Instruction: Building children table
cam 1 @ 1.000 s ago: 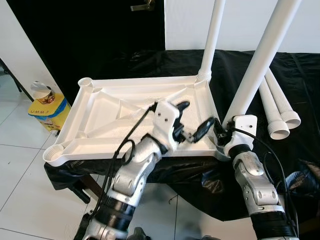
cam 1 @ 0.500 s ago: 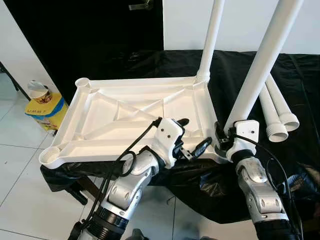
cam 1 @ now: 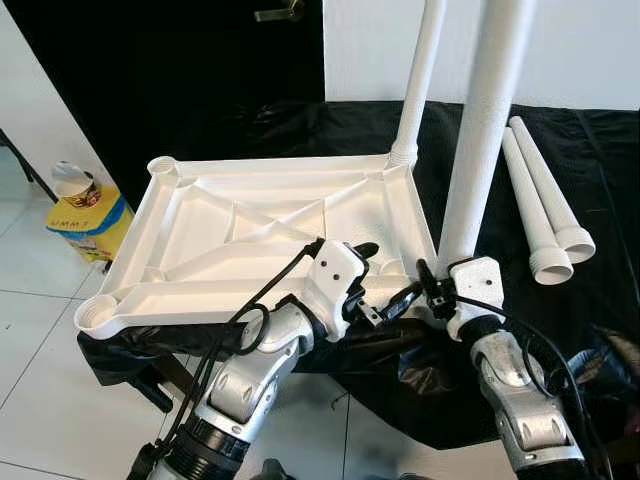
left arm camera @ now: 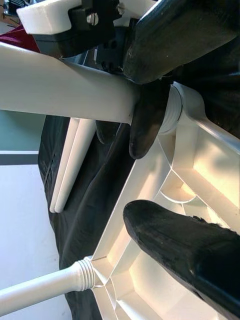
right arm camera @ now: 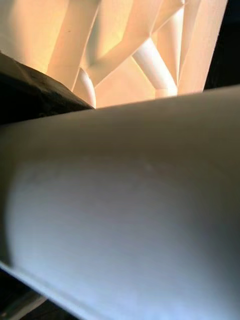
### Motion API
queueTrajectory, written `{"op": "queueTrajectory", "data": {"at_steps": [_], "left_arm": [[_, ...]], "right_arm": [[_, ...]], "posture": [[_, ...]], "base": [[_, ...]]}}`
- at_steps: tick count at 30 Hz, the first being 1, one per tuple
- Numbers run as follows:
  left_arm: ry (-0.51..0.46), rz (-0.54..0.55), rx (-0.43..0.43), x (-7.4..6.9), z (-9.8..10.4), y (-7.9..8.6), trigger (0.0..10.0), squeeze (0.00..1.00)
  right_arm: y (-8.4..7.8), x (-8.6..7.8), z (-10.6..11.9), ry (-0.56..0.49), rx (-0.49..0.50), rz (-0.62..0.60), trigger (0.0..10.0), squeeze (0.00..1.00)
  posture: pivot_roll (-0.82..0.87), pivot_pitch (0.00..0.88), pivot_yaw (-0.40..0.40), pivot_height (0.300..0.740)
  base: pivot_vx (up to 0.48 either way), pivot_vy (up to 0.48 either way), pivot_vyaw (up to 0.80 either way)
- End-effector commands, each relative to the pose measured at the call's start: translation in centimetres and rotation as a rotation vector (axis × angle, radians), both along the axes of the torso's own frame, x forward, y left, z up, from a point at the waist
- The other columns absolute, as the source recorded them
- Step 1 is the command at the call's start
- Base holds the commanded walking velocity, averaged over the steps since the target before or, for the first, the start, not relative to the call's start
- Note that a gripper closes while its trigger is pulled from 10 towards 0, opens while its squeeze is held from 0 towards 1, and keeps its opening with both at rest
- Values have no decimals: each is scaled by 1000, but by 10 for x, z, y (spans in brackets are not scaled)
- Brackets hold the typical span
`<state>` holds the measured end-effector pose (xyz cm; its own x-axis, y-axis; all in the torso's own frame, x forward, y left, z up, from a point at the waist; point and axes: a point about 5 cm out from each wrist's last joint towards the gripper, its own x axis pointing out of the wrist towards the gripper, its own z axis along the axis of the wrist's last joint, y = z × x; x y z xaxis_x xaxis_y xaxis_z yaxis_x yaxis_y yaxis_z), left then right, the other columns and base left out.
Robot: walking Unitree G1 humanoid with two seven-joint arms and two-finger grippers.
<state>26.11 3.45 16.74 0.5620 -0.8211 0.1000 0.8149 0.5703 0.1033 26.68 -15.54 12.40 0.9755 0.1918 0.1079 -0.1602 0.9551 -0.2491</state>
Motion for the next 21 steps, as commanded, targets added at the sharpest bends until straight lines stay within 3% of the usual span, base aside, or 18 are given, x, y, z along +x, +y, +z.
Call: {"op": "queueTrajectory", "data": {"at_steps": [1, 10, 21], "left_arm": [[2, -107, 25, -6, -1, -3, 10000, 0], [1, -104, 25, -7, 0, -3, 10000, 0], [-3, -99, 10, -7, 6, -4, 10000, 0]], "right_arm": [[-1, -5, -18, 81, -30, 15, 10000, 0], [4, -7, -25, 77, -41, 84, 10000, 0], [4, 7, -22, 91, 87, 89, 10000, 0]], "posture": [[-45, 52, 13, 740], [-42, 55, 10, 740], [-32, 60, 4, 740]], "base": [[0, 0, 0], [0, 0, 0], [0, 0, 0]]}}
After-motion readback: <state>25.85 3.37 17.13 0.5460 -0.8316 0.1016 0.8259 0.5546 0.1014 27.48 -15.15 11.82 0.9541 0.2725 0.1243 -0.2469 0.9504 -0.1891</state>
